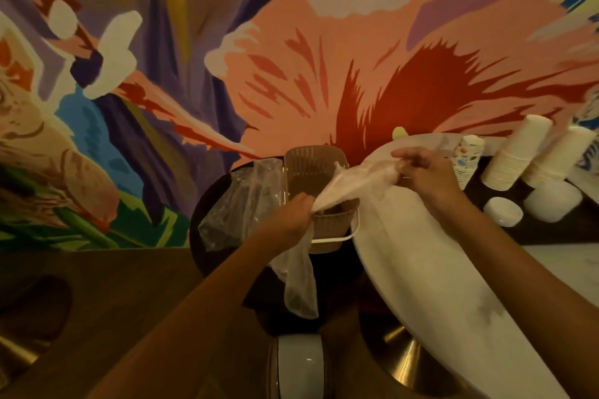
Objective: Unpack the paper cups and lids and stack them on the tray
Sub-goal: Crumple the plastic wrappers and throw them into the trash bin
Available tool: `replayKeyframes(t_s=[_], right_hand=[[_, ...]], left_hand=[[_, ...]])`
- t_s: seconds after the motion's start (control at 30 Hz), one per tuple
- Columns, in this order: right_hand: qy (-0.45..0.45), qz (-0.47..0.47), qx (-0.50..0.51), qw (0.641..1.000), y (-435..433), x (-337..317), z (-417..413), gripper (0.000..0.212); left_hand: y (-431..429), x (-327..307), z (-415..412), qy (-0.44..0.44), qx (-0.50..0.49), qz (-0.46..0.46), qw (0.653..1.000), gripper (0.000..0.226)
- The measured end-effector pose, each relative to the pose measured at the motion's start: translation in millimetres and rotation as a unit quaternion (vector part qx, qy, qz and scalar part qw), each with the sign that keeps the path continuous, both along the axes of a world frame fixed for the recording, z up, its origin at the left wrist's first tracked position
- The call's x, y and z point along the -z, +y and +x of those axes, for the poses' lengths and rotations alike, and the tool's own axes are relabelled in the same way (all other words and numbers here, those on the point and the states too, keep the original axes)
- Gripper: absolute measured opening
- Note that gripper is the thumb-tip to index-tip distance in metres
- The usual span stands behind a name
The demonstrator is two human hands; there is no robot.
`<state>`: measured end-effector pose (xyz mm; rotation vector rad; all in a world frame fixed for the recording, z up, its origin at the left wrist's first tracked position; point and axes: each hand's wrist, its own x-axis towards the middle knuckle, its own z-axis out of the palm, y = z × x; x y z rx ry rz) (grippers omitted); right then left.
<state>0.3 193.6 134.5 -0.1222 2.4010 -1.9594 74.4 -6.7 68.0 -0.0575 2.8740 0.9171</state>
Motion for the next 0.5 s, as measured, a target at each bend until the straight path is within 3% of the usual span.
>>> replayKeyframes(t_s=[0.07,0.1,0.17,0.23,0.27,0.33,0.43,0.5], right_hand=[[0.095,0.126,-0.034,0.987,8.9,3.6,4.5,0.028],[0.171,0.227,-0.070,0.956,10.6,5.4,10.4,0.034],[0.317,0.419,-0.170,0.834,5.6,15.8,27.0,0.052],[0.395,0.543,-0.225,0.706,-4.2,37.0,38.8,0.071],[0.405,0.575,-0.229,0.673,-8.3,47.6,39.2,0.076],[0.411,0.591,-0.222,0.658,-7.7,60.0,29.9,0.066],[0.388,0.584,-0.252,0.667,3.1,53.5,18.6,0.031],[0.362,0.582,-0.256,0.681,12.9,55.6,8.5,0.027]], left_hand=[[4.1,1.8,-2.0,-0.038,-0.012,0.007,0.999,0.028],[6.5,2.3,-3.2,-0.054,-0.019,0.010,0.998,0.028],[12.9,-0.8,-3.1,-0.088,-0.051,0.070,0.992,0.026],[25.2,-7.7,-1.0,-0.089,-0.052,0.100,0.990,0.028],[30.8,-10.7,0.5,-0.077,-0.036,0.090,0.992,0.030],[37.5,-15.1,3.4,-0.079,-0.017,0.090,0.993,0.030],[35.4,-13.0,11.7,-0.075,0.003,0.011,0.997,0.029],[34.5,-5.9,17.9,-0.091,0.010,0.008,0.996,0.032]])
